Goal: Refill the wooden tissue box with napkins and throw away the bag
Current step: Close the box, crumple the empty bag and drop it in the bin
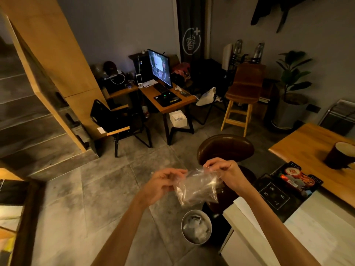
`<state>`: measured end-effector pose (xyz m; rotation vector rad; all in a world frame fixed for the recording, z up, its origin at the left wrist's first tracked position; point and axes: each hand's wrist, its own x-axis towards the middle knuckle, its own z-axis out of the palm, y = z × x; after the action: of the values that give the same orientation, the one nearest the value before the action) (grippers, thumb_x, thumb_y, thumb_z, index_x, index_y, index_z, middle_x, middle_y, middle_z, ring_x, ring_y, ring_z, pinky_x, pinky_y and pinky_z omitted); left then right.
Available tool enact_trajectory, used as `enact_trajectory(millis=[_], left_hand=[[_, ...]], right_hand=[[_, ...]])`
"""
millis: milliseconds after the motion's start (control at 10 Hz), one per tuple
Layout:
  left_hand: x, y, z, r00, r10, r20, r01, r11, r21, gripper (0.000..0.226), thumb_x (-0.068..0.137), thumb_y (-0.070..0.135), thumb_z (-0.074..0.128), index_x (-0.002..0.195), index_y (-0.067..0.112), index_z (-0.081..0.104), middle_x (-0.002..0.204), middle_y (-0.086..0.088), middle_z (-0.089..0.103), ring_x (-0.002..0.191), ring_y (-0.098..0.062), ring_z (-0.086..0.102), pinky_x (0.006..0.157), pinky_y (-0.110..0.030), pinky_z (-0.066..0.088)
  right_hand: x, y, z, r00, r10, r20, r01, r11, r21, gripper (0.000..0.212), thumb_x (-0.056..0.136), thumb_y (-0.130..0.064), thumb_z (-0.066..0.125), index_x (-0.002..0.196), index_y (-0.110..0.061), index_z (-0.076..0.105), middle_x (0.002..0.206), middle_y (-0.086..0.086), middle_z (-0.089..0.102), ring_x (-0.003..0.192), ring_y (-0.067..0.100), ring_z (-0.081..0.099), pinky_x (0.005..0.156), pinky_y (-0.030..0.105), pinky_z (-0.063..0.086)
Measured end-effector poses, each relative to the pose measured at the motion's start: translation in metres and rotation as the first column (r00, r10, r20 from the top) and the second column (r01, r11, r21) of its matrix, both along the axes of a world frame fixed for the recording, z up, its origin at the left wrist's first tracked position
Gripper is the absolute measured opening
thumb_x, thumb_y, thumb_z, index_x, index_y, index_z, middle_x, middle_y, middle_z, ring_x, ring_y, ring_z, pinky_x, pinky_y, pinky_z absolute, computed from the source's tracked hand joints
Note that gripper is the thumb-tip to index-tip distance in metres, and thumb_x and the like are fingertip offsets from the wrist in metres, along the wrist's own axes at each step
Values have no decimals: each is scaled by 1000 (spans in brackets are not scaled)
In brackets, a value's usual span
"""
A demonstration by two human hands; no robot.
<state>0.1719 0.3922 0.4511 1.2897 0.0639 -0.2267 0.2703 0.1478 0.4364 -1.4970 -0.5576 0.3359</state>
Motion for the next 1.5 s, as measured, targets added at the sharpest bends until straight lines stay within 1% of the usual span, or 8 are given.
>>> enact_trajectory(millis=[100, 300, 500, 700, 800, 1000, 1200, 1500], left_hand=[[-2, 6, 7, 976, -183, -120, 153, 963, -224, 48, 83, 1, 41, 129, 4, 54, 130, -18, 58, 106, -27, 63, 76, -36, 55], [-8, 5, -6, 917, -239, -320, 307, 934, 182, 55, 91, 16, 64, 143, 15, 44, 131, -2, 61, 116, -16, 62, 95, -33, 53], [-3, 43, -49, 930, -129, -344, 212, 953, 216, 49, 83, 13, 75, 127, 7, 55, 121, -12, 61, 112, -26, 65, 97, -40, 52], [34, 88, -111, 933, 274, -232, -88, 801, 593, 30, 94, 13, 61, 119, 8, 47, 109, -7, 59, 93, -19, 58, 69, -23, 49], [47, 102, -133, 984, 145, -107, -32, 727, 686, 4, 99, 18, 51, 100, 20, 55, 84, 1, 61, 72, -12, 59, 63, -21, 45], [50, 106, -230, 950, -12, -312, 66, 985, 161, 50, 88, 25, 57, 135, 22, 40, 126, 3, 59, 111, -7, 64, 83, -22, 54], [62, 103, -352, 784, -154, -601, 190, 982, -4, 52, 92, -20, 36, 137, 4, 44, 116, -3, 59, 93, -3, 67, 73, -17, 55], [113, 90, -574, 621, 243, -745, -88, 966, 242, 40, 92, -13, 33, 98, 13, 62, 95, -12, 66, 81, -22, 61, 68, -32, 51]], right_hand=[[4, 3, -2, 998, 66, 21, -66, 997, -37, 40, 80, 13, 62, 71, -22, 79, 97, -2, 72, 92, 40, 65, 83, 55, 52], [1, 38, -1, 972, 229, 62, -211, 954, -214, 43, 77, 8, 70, 72, -34, 78, 96, 0, 67, 88, 13, 66, 81, 29, 52], [18, 51, 7, 910, 408, -76, -396, 798, -453, 51, 92, -4, 60, 137, -26, 54, 139, -11, 54, 124, -9, 46, 94, 5, 38], [-10, 124, -14, 948, -260, -183, 189, 924, -331, 25, 99, -15, 49, 104, -23, 72, 105, -4, 71, 96, 14, 64, 83, 27, 50], [-37, 191, -63, 920, -229, -319, 19, 838, -546, 51, 97, -47, 47, 139, -19, 49, 137, 0, 54, 125, 19, 52, 105, 32, 38], [-19, 246, -165, 624, -503, -598, 209, 845, -493, 66, 93, -36, 60, 149, -26, 27, 137, -10, 35, 124, 7, 37, 94, 21, 34], [-10, 217, -322, 394, -621, -678, 182, 775, -605, 75, 78, -49, 71, 142, -30, 37, 142, 4, 49, 127, 26, 51, 107, 52, 41], [17, 150, -587, 175, -829, -532, 169, 557, -813, 42, 97, -36, 53, 131, -11, 56, 121, 10, 61, 113, 31, 57, 94, 39, 44]])
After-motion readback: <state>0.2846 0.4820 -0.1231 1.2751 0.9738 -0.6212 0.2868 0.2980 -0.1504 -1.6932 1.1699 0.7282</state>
